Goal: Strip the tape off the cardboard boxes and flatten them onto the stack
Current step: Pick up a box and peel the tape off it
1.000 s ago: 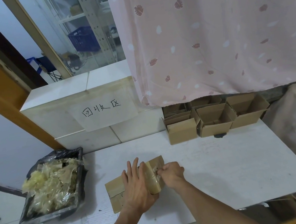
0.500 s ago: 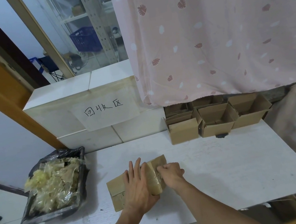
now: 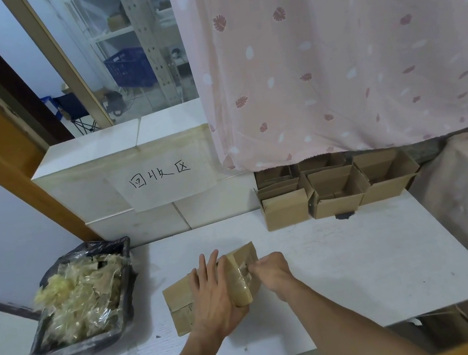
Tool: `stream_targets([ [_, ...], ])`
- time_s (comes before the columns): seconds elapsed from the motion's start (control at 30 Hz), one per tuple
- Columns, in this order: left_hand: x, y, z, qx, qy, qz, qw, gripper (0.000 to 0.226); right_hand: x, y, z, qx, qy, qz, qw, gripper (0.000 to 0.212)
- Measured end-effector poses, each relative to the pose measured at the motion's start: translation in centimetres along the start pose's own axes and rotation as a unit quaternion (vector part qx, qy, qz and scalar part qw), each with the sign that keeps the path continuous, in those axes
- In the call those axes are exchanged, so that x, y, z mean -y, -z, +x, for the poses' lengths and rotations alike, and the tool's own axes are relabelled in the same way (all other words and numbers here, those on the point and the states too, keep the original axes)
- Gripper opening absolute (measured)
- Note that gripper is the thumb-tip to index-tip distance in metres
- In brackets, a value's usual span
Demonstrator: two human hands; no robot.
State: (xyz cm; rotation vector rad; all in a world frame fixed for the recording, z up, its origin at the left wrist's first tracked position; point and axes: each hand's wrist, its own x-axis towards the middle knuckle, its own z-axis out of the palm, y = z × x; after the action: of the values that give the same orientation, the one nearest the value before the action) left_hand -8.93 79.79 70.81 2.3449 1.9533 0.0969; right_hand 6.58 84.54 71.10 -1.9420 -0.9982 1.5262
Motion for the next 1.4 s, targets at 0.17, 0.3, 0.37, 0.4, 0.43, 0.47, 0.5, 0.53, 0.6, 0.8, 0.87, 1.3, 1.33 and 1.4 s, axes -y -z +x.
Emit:
stream_targets([
  [0.17,0.6,0.1,0.2,-0.008,-0.003,-0.004,1.0,0.106,-0.9,-0.1,0.3,0.048,0.048,0.02,0.998,0.009],
  [0.3,1.0,-0.1,0.3,-0.015,0.002,-0.016,1.0,0.103,-0.8,-0.6,0.4,0.062,0.063,0.02,0.996,0.014],
  [0.37,1.1,-0.2,0.2,-0.013,-0.002,-0.014,1.0,0.104,-0.7,-1.0,0.4,0.064,0.068,-0.01,0.996,0.015],
  [0.4,1.2,-0.3,0.1,-0.012,-0.002,-0.015,1.0,0.104,-0.6,-1.1,0.4,0.061,0.071,-0.027,0.995,0.017],
  [0.43,1.1,-0.3,0.1,-0.013,-0.002,-0.017,1.0,0.104,-0.5,-1.2,0.4,0.057,0.074,-0.043,0.995,0.019],
  [0.47,1.0,-0.3,0.0,-0.014,-0.002,-0.018,1.0,0.104,-0.4,-1.2,0.3,0.055,0.075,-0.058,0.994,0.019],
  [0.5,0.9,-0.3,0.0,-0.013,-0.004,-0.017,1.0,0.104,-0.4,-1.1,0.3,0.053,0.075,-0.071,0.993,0.019],
  [0.53,0.7,-0.2,0.0,-0.012,-0.007,-0.016,1.0,0.104,-0.4,-1.1,0.4,0.051,0.071,-0.08,0.993,0.02],
  [0.6,0.5,-0.1,0.0,-0.012,-0.013,-0.013,1.0,0.105,-0.6,-0.9,0.5,0.045,0.068,-0.082,0.993,0.02],
  [0.8,0.2,0.4,0.4,-0.018,-0.006,-0.014,1.0,0.106,-0.8,-0.9,0.0,0.016,0.101,0.037,0.994,0.023],
  [0.87,0.1,0.4,0.6,-0.021,-0.008,-0.011,1.0,0.107,-0.8,-1.0,-0.1,0.023,0.101,0.052,0.993,0.024],
  [1.3,0.2,0.6,1.2,-0.034,0.006,-0.02,0.999,0.11,1.0,-0.5,0.4,0.066,0.093,-0.04,0.993,0.018],
  [1.33,0.2,0.5,1.1,-0.033,0.005,-0.023,0.999,0.11,1.0,-0.4,0.5,0.068,0.092,-0.048,0.992,0.016],
  [1.4,0.2,0.2,1.0,-0.031,0.003,-0.023,0.999,0.108,0.9,-0.4,0.5,0.078,0.095,-0.059,0.991,0.014],
])
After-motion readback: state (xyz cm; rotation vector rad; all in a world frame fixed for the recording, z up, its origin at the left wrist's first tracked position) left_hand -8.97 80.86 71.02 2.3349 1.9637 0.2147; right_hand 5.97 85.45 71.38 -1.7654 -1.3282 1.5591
